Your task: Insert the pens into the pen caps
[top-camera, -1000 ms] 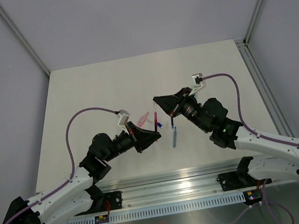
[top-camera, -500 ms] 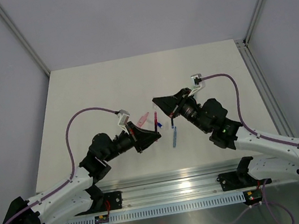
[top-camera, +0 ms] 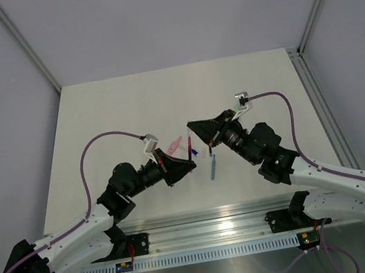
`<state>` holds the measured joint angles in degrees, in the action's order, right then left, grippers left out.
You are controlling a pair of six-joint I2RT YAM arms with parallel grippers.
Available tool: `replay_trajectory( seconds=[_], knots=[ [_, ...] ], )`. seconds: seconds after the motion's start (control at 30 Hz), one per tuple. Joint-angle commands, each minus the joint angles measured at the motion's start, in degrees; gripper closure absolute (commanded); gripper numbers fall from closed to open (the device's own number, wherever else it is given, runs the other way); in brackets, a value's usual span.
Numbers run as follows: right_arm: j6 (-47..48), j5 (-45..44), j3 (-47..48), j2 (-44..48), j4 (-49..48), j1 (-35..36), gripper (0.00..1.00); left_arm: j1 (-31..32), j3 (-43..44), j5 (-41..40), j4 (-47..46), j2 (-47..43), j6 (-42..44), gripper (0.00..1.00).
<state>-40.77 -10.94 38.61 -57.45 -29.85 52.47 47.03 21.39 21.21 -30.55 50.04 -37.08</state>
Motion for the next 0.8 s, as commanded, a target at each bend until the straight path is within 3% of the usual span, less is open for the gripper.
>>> replay_trajectory(
  seconds=[0.0,0.4,0.77],
  knots=[
    [1.0,-1.1,-0.6,1.6,0.9,0.7,1.0,0.3,-0.3,-1.1,-4.2,-0.6,1.0,1.0],
    [1.2,-2.4,1.0,1.1,1.4,0.7,1.0,0.3,0.1,0.4,-4.8,1.5,0.7,1.0],
    [1.6,-8.8,4.7,2.3,6.5,0.7,1.0,0.3,-0.2,-0.7,-4.1,-0.2,1.0,1.0]
  ],
)
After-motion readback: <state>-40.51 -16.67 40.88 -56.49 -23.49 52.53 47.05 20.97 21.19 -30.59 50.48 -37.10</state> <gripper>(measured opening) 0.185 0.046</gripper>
